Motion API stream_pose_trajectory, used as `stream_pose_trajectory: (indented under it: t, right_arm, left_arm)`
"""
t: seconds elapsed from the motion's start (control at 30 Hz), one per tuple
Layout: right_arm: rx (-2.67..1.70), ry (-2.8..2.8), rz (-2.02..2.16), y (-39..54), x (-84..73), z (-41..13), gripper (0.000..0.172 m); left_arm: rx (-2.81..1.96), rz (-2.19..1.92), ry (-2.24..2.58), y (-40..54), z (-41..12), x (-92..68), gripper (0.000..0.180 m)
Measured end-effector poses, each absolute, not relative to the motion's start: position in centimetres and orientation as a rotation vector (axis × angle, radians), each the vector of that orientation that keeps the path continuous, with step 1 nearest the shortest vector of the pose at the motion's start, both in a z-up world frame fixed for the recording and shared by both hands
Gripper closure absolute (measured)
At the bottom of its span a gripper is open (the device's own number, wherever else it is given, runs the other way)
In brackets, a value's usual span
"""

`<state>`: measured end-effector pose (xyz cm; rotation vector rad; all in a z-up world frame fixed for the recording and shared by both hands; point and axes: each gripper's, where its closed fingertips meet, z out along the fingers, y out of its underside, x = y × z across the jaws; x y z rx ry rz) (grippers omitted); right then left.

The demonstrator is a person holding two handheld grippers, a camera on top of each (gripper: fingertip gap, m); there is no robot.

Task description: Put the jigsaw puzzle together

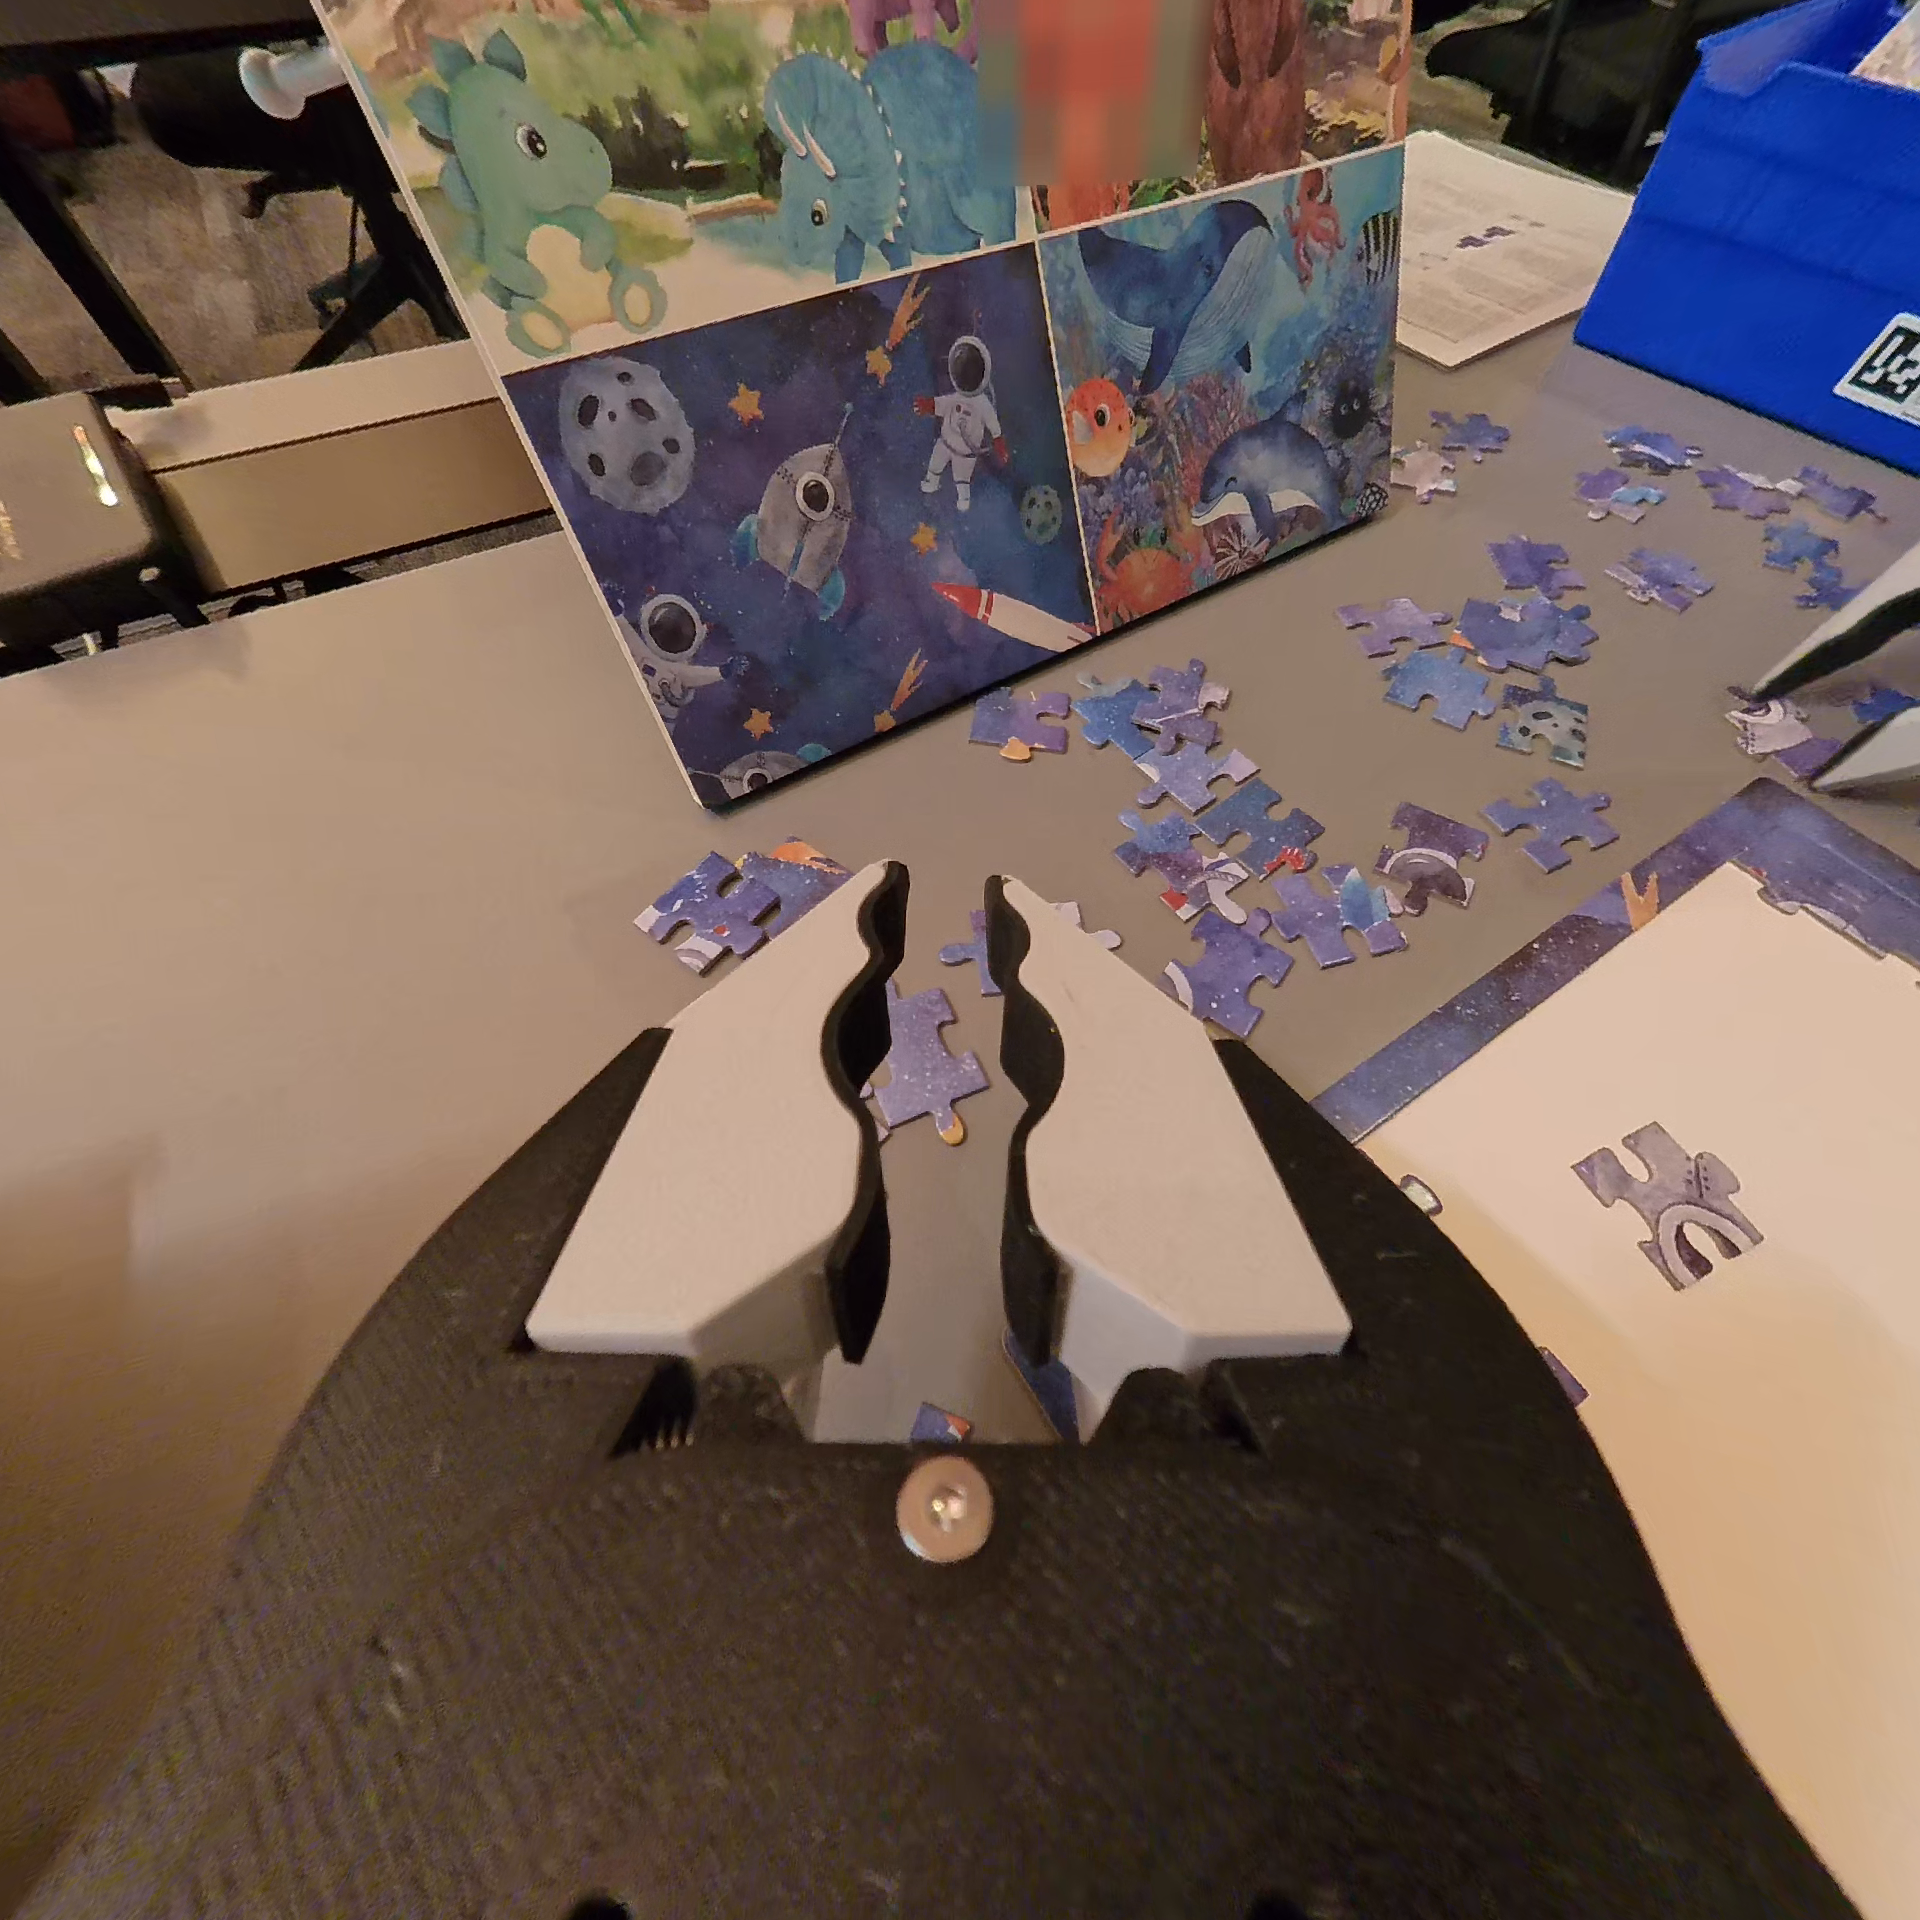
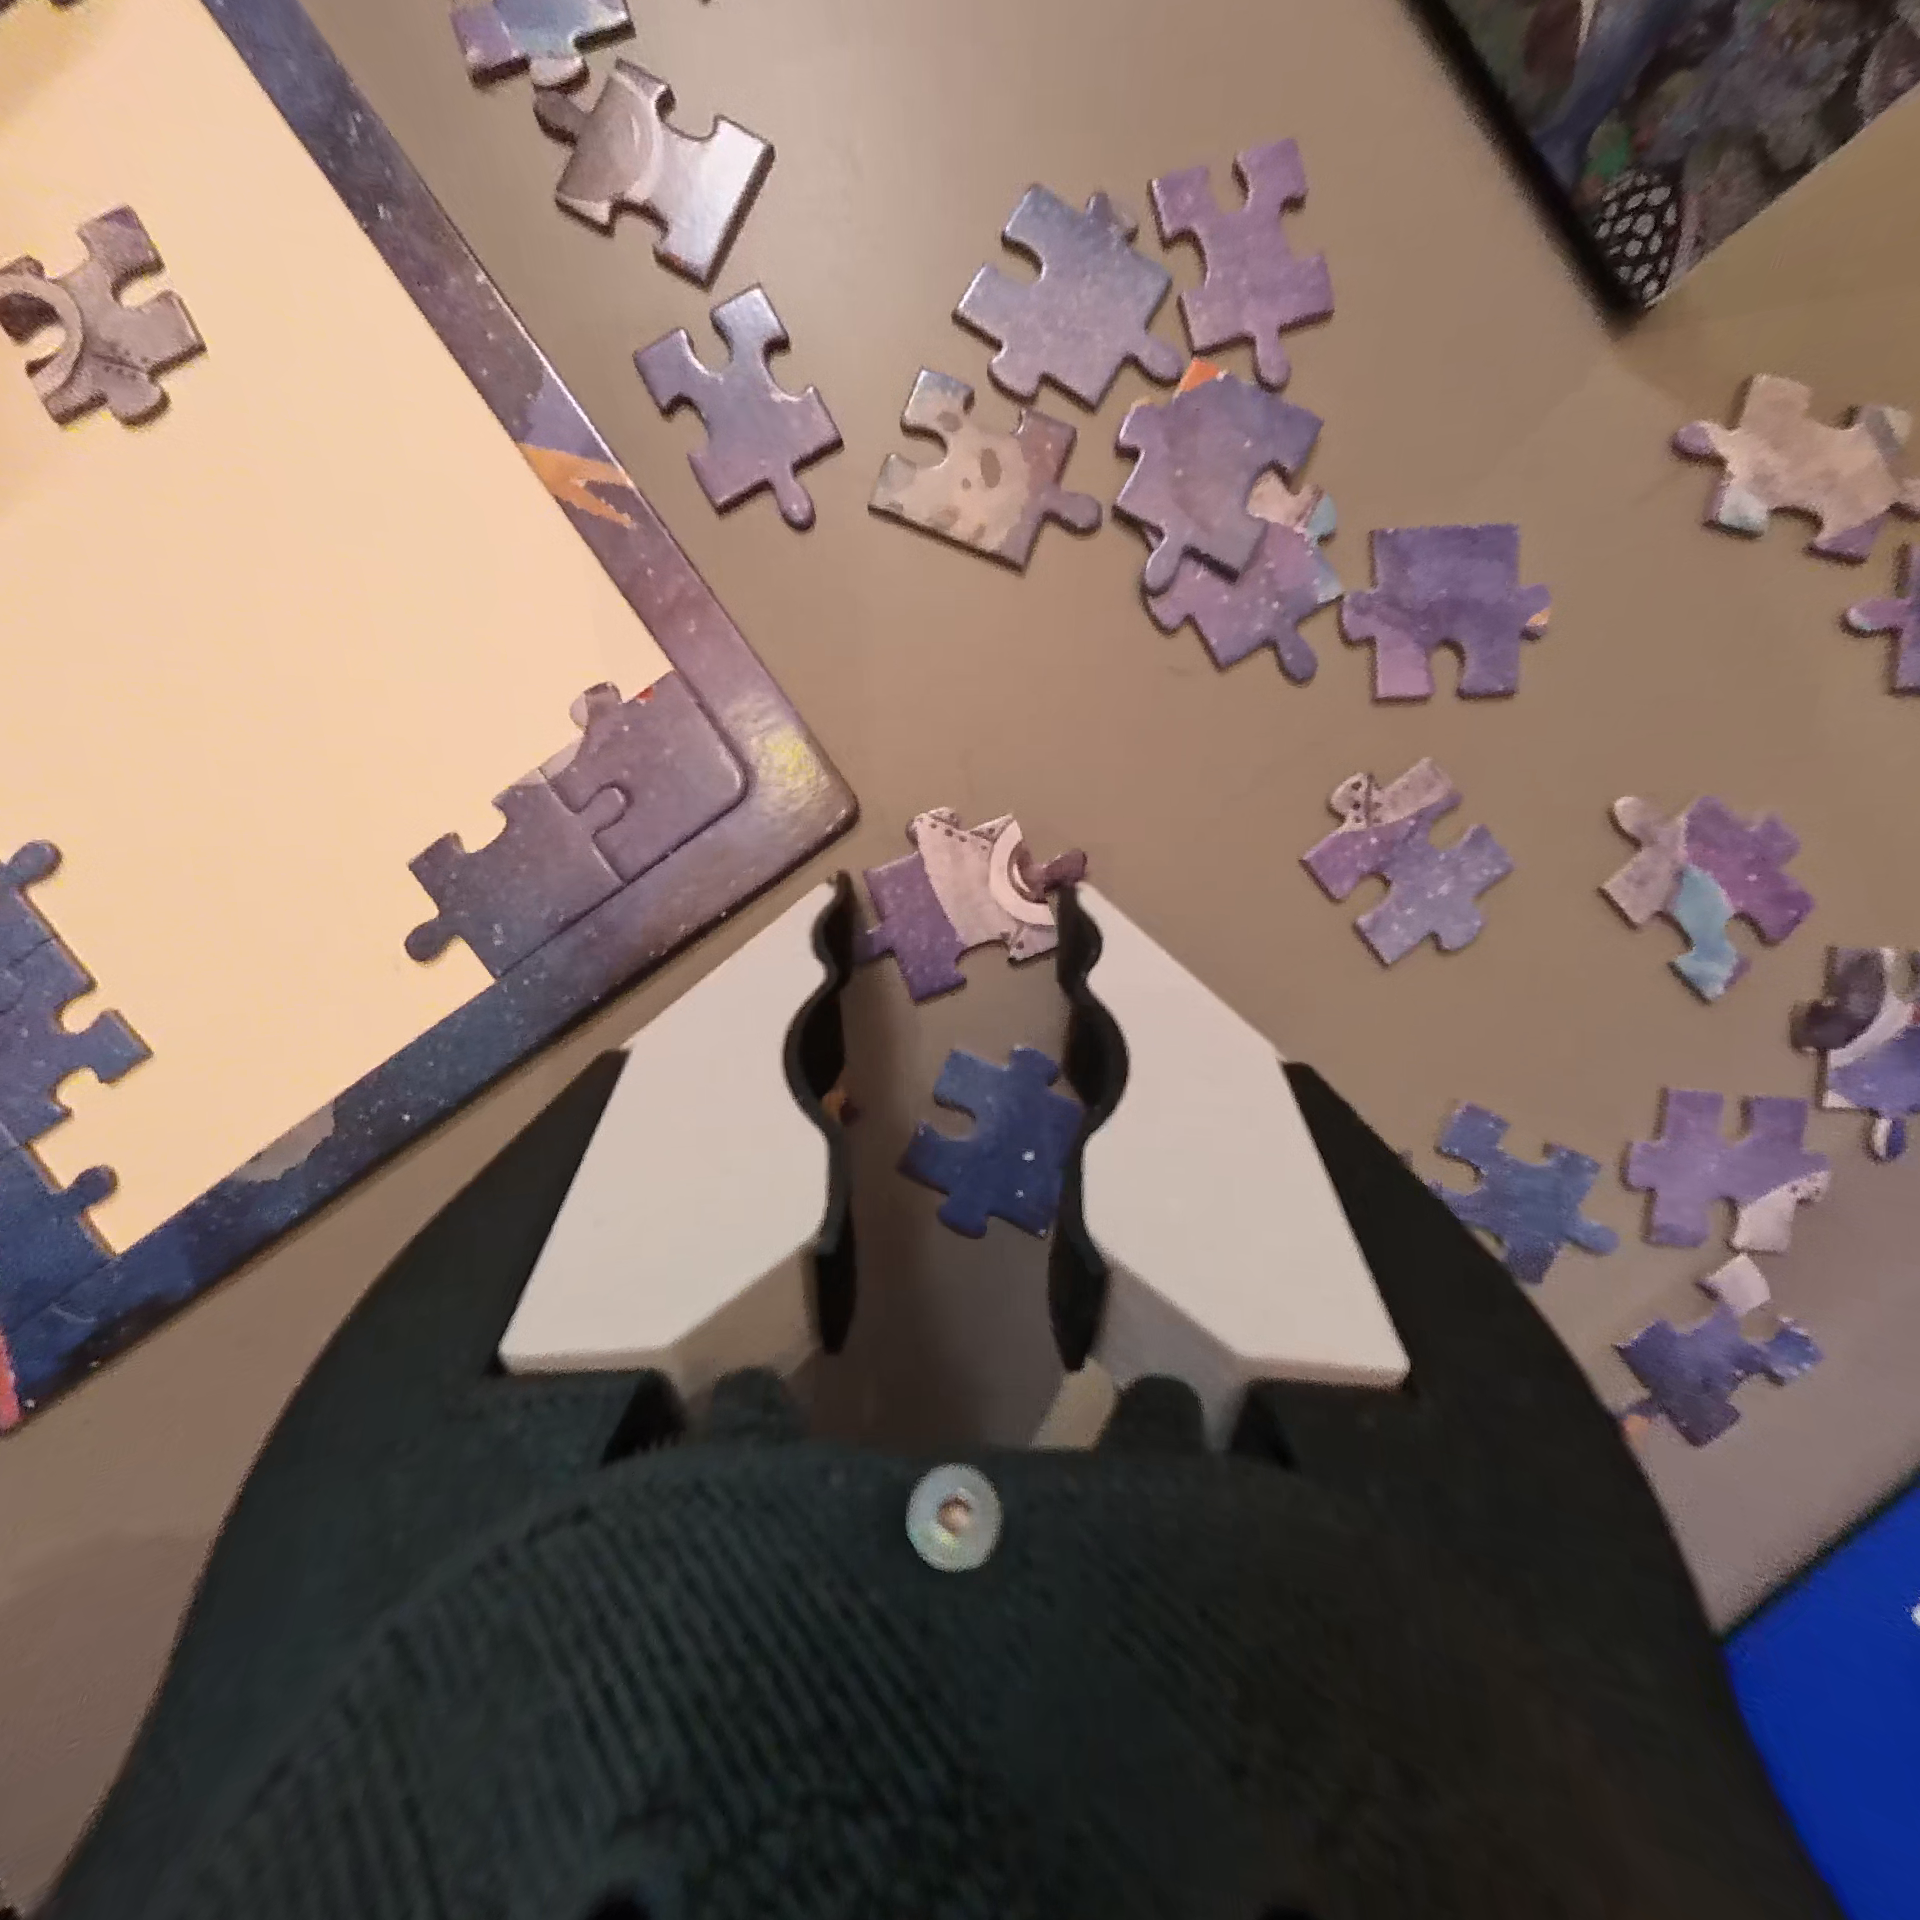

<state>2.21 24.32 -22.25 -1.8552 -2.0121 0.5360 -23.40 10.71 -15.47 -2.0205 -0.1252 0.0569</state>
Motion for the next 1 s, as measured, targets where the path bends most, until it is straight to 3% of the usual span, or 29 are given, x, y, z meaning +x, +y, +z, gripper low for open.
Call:
stream_pose_trajectory:
  t: [0.03,0.23,0.27,0.3,0.6,0.8,1.0]
  right_arm:
    - [-1.859,-2.013,0.524,24.2,2.2,-22.2,0.140]
    - [-1.828,-2.037,0.485,24.0,2.2,-22.1,0.142]
    - [-1.805,-2.035,0.493,23.9,2.1,-21.9,0.163]
    - [-1.779,-2.028,0.495,24.0,1.9,-21.6,0.172]
    - [-1.862,-1.851,0.468,26.1,1.8,-21.1,0.134]
    - [-2.045,-1.646,0.445,28.0,1.7,-22.1,0.122]
    - [-2.083,-1.592,0.491,28.1,1.5,-22.2,0.139]
  left_arm:
    - [-2.021,0.056,-0.124,10.7,-15.5,-23.4,0.167]
    - [-2.018,0.056,-0.125,10.7,-15.4,-23.4,0.167]
    - [-2.018,0.055,-0.126,10.7,-15.4,-23.4,0.167]
    - [-2.018,0.055,-0.127,10.7,-15.4,-23.4,0.167]
    - [-2.020,0.056,-0.125,10.7,-15.4,-23.4,0.167]
    - [-2.022,0.058,-0.123,10.7,-15.5,-23.4,0.167]
    - [-2.019,0.056,-0.125,10.7,-15.4,-23.4,0.167]
